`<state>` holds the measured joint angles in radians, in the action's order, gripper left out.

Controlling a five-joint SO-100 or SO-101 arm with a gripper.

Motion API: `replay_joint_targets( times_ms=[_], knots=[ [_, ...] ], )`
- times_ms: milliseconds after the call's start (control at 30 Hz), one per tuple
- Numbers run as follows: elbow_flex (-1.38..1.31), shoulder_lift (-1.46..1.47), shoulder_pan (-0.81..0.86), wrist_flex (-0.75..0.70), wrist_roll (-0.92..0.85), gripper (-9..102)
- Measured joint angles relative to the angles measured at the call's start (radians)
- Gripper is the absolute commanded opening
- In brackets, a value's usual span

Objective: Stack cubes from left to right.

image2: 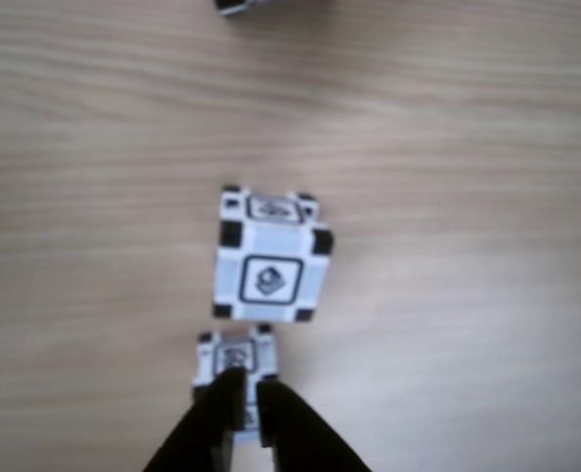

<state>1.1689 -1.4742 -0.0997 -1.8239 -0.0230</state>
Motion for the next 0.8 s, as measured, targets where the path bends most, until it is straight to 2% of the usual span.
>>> replay_joint_targets(
  times_ms=[67,167,267,800],
  knots=[
    [0.000,0.000,0.012,0.000,-0.014,0],
    [0.000,0.000,0.123,0.000,-0.202,0],
    [0.000,0.000,0.127,0.000,-0.290,0],
    [-0.002,0.000,0.138,0.000,-0.293,0]
  ],
)
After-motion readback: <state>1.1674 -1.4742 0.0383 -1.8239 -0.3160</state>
